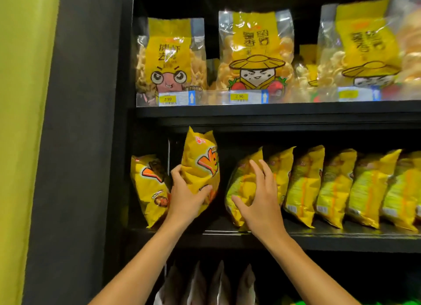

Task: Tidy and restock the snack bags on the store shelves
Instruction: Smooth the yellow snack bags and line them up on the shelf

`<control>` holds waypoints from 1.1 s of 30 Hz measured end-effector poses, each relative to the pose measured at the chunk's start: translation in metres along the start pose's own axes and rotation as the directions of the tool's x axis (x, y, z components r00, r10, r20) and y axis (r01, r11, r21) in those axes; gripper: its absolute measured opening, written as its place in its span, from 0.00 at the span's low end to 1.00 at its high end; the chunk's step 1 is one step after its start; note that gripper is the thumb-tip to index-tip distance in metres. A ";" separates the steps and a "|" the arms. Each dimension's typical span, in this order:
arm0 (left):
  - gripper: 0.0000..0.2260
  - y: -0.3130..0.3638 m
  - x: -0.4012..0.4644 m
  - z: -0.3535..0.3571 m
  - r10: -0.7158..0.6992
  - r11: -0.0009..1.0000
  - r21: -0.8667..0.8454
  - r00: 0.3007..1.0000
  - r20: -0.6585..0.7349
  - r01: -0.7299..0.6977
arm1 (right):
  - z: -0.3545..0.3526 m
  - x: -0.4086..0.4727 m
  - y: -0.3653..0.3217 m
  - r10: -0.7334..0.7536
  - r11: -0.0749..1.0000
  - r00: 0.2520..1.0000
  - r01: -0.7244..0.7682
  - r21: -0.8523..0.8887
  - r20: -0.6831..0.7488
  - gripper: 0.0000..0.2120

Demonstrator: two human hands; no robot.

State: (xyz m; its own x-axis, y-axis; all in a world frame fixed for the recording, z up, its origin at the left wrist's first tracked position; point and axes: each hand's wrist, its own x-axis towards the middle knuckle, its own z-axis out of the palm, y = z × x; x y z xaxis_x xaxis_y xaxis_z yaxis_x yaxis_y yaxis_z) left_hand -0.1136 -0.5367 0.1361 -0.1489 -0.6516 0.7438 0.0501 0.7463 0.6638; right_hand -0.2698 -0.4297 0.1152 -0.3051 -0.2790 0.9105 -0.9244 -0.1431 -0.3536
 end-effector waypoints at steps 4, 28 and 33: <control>0.39 -0.028 0.019 0.025 -0.027 0.990 0.142 0.989 0.144 0.007 | 0.016 0.003 0.004 -0.017 0.985 1.000 0.013 -0.171 -0.021 0.53; 0.47 -0.036 0.016 0.039 -0.107 0.872 0.478 0.909 0.403 -0.109 | 0.028 -0.002 0.018 -0.026 0.944 0.998 0.041 -0.327 0.051 0.45; 0.41 -0.023 -0.004 0.003 0.080 0.791 0.545 0.930 0.359 -0.278 | 0.020 -0.005 0.015 -0.112 0.976 0.991 0.094 -0.199 -0.078 0.31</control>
State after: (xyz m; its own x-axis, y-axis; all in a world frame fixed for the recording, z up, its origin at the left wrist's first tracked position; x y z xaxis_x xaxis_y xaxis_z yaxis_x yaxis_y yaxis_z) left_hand -0.1173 -0.5507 0.1176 -0.4894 -0.4976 0.7162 -0.4572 0.8457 0.2752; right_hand -0.2777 -0.4495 0.1012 -0.2168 -0.1862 0.9583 -0.9760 0.0226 -0.2164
